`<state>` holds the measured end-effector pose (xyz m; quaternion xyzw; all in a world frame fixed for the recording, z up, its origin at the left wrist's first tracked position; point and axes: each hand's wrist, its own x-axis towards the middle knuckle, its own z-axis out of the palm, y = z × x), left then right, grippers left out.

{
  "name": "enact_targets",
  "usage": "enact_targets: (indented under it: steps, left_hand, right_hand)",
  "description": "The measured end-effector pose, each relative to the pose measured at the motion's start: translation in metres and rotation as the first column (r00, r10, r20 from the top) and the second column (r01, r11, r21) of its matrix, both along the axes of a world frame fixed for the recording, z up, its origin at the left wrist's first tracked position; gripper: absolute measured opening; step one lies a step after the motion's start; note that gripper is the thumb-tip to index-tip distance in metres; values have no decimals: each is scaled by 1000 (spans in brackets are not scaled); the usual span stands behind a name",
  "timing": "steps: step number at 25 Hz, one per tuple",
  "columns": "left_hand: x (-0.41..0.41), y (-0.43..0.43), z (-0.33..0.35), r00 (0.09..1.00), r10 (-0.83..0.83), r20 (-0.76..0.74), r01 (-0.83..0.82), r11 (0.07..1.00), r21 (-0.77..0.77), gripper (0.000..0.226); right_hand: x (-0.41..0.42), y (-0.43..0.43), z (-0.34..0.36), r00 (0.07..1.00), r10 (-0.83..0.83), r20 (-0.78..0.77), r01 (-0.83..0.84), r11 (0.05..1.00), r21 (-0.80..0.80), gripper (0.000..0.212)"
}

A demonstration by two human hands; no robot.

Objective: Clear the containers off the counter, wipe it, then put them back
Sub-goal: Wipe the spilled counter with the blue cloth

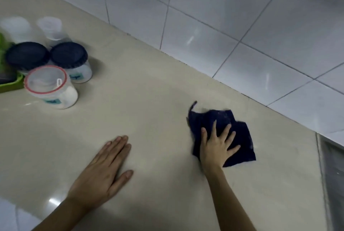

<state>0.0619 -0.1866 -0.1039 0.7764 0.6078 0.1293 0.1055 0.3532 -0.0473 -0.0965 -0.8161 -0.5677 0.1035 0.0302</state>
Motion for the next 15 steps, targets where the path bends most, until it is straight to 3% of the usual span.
enact_targets:
  steps: [1,3,4,6,7,8,9,10,12,13,15]
  left_hand:
    - [-1,0,0,1000,-1,-2,1,1000,12,67]
    - [-1,0,0,1000,0,-4,0,1000,30,66]
    - [0,1,0,1000,-1,-4,1,999,33,67]
    - [1,1,-1,1000,0,-5,1,999,42,69]
    - [1,1,-1,1000,-3,-6,4,999,47,71]
    - [1,1,-1,1000,-7,-2,7,999,48,72]
    - [0,2,0,1000,-6,7,6,999,46,74]
    - [-1,2,1,1000,-3,16,2,999,47,75]
    - [-1,4,1,1000,-11,26,9,999,50,75]
    - [0,3,2,1000,-9,28,8,999,48,75]
    - [1,1,4,999,-15,33,14,1000,28,74]
  right_hand:
    - [-17,-8,-2,999,47,24,-47,999,4,61]
    - [-32,-47,-6,940,328,90,-333,942,41,59]
    - [-26,-68,-4,850,514,113,-521,853,39,57]
    - [5,-81,4,548,826,132,-835,550,25,58]
    - [21,-67,7,410,904,124,-911,412,8,59]
    - [35,-47,9,349,928,129,-935,354,-12,59]
    - [42,-22,7,383,913,137,-920,390,-28,59]
    - [40,3,5,508,852,130,-858,514,-16,58]
    - [19,43,0,838,540,78,-545,837,49,61]
    - [3,54,-1,932,362,40,-363,929,64,62]
    - [-29,53,-1,986,165,3,-165,986,19,60]
